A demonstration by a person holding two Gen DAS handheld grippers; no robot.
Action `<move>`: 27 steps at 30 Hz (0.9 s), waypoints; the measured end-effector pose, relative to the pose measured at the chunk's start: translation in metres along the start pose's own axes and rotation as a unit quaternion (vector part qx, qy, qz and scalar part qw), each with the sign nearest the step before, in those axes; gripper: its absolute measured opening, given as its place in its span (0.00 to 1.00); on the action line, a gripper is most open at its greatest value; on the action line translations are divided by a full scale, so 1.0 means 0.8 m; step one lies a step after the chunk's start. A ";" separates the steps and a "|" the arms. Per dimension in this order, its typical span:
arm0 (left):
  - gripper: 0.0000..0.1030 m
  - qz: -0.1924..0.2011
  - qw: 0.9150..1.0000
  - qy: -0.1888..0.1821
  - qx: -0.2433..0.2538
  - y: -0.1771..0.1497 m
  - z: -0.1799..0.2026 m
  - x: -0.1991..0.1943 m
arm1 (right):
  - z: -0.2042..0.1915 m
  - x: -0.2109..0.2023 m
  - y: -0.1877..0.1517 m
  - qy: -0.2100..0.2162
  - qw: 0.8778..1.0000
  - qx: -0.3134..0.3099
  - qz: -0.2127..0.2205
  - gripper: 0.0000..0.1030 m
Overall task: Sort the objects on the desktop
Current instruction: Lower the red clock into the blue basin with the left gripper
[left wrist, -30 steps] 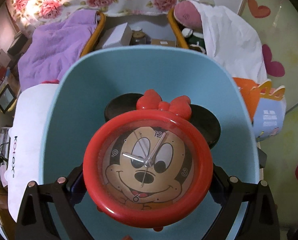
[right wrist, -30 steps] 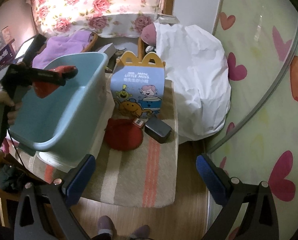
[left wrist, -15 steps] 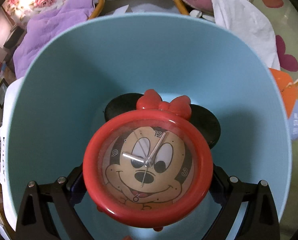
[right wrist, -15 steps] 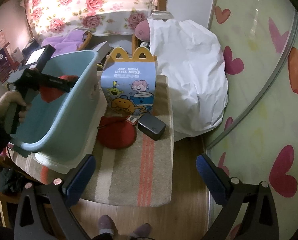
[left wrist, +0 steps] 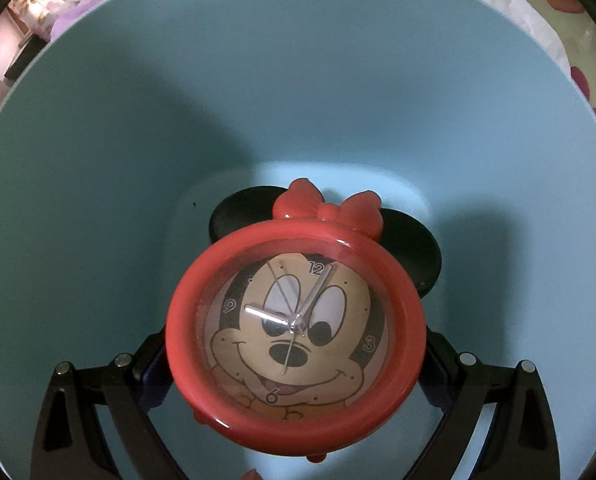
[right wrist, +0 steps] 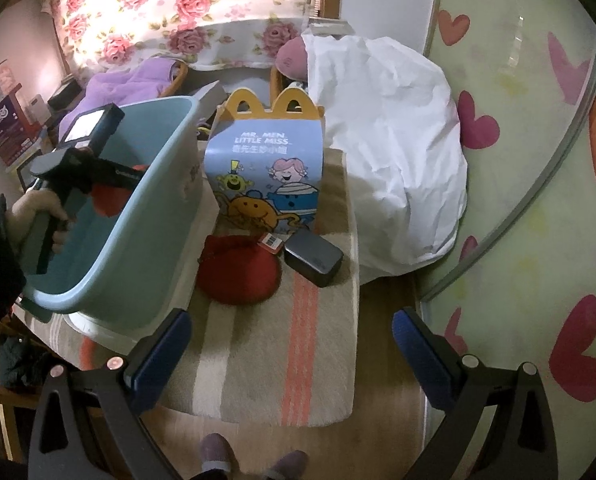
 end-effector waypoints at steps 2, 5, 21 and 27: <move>0.96 -0.002 1.000 0.002 0.000 -0.001 0.000 0.003 | 0.000 0.006 0.001 0.002 1.000 0.001 0.001 1.00; 0.96 -0.007 1.000 0.005 0.001 -0.002 0.001 0.009 | 0.003 0.014 0.002 0.003 1.000 0.004 0.000 1.00; 0.96 -0.028 0.999 0.015 -0.002 -0.007 0.000 0.020 | 0.009 0.030 0.000 0.006 1.000 0.002 -0.003 1.00; 0.96 -0.039 0.999 0.029 0.002 -0.011 0.000 0.025 | 0.012 0.030 -0.002 0.007 1.000 0.002 -0.005 1.00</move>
Point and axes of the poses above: each gripper's, at about its wrist camera, not at the fingertips, and x roughly the way its jaws point, z to its right, y to its top, the point moved 3 cm from there along x, roughly the way its jaws point, and after that the axes turned 3 degrees about y, right-handed, at the moved point
